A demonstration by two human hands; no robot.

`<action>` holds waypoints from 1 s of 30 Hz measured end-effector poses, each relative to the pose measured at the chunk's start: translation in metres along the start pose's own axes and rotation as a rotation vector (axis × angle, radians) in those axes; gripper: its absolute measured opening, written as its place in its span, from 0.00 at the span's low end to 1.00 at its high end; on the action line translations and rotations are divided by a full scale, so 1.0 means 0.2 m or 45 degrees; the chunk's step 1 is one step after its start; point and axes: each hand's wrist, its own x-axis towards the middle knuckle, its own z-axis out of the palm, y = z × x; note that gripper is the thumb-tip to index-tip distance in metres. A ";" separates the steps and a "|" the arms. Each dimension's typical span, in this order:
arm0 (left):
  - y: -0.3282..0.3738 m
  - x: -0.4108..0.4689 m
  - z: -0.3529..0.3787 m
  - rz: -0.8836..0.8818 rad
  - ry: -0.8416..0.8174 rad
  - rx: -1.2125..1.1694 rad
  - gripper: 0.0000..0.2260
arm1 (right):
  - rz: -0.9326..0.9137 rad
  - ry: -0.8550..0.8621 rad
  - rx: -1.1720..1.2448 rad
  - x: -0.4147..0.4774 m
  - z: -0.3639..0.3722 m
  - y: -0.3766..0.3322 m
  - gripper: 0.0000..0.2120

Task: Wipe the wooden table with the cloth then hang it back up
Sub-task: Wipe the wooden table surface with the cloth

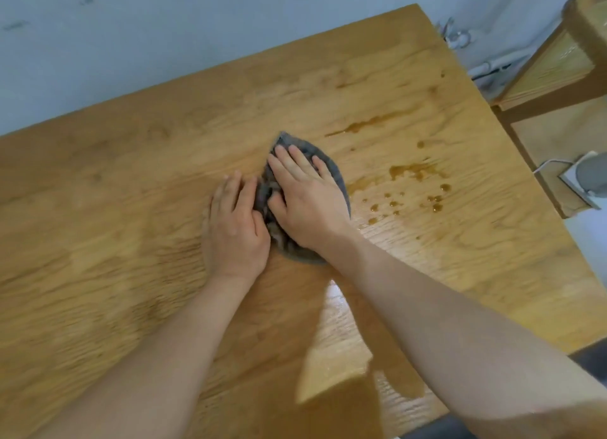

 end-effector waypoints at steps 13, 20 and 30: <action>-0.01 0.02 0.01 0.040 -0.016 0.063 0.28 | -0.062 -0.085 -0.114 0.01 -0.02 0.06 0.29; -0.01 0.01 0.01 0.054 -0.080 0.113 0.26 | -0.053 -0.048 0.064 -0.22 -0.02 -0.02 0.27; -0.01 0.03 0.01 0.038 -0.080 0.137 0.26 | -0.002 -0.028 -0.050 0.03 -0.01 -0.01 0.28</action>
